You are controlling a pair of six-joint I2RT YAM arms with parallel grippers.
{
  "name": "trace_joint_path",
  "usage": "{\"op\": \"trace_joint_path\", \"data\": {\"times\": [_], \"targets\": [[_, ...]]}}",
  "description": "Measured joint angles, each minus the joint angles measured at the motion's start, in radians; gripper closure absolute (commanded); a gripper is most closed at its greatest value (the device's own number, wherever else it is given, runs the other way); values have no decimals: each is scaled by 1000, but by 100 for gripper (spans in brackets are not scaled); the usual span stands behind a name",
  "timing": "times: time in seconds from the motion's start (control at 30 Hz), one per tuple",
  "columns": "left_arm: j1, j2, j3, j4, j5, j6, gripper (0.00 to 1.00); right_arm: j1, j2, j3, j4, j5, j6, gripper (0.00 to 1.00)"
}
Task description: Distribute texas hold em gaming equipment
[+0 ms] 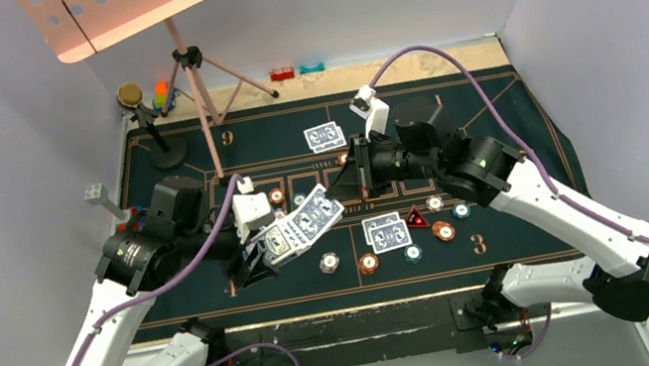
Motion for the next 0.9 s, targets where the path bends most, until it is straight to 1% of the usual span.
{"op": "trace_joint_path", "data": {"times": [0.13, 0.27, 0.47, 0.63, 0.8, 0.9], "targets": [[0, 0, 0, 0, 0, 0, 100, -28, -8, -26, 79, -80, 52, 100], [0, -2, 0, 0, 0, 0, 100, -88, -27, -80, 166, -172, 119, 100], [0, -10, 0, -1, 0, 0, 100, -174, -32, -81, 222, -250, 159, 100], [0, -19, 0, -2, 0, 1, 100, -228, -17, 5, 179, -258, 130, 100], [0, -35, -8, -6, 0, 1, 100, -325, 2, 116, 120, -270, 56, 100], [0, -43, -14, -10, 0, 3, 100, -367, 23, 156, 69, -248, -8, 100]]}}
